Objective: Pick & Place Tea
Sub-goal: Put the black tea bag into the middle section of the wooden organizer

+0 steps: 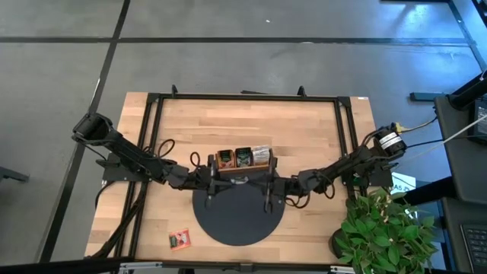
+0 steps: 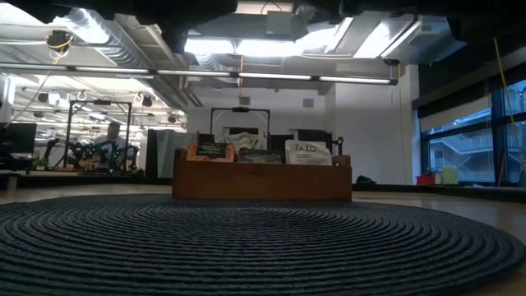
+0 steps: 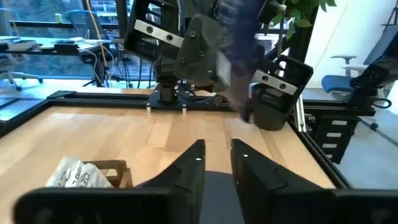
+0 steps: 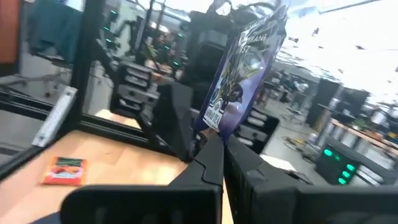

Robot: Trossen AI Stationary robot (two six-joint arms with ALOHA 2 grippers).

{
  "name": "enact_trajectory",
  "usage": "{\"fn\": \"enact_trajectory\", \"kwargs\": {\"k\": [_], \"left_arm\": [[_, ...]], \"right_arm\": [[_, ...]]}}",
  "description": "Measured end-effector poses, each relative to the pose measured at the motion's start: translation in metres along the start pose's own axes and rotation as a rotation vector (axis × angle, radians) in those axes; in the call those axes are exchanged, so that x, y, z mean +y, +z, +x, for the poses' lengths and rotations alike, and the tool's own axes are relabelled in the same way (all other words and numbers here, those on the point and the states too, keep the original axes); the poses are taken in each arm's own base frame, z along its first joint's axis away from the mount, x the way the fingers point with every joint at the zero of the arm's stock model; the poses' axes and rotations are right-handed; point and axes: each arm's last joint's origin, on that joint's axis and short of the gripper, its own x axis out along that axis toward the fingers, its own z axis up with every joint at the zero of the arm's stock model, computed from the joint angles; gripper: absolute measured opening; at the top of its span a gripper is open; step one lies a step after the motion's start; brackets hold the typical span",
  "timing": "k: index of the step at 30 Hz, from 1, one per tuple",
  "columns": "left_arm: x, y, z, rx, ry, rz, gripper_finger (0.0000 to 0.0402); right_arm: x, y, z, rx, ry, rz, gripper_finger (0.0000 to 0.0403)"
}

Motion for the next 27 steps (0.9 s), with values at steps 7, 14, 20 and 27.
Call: {"fn": "enact_trajectory", "kwargs": {"k": [7,14,20,27], "left_arm": [[0.002,0.000,0.000,-0.007,0.060,-0.033,0.0142],[0.002,0.001,0.000,-0.012,0.064,-0.078,0.0166],[0.001,0.006,0.000,-0.066,0.049,-0.077,0.0158],[0.003,0.009,0.000,-0.094,0.099,-0.041,0.0098]], "right_arm": [[-0.003,-0.002,0.001,0.032,-0.058,-0.004,0.0008],[-0.007,-0.008,0.003,0.076,-0.063,0.001,0.0008],[-0.010,-0.010,0.004,0.082,-0.072,0.005,0.0008],[-0.011,-0.010,0.005,0.081,-0.075,0.028,0.0008]]}}
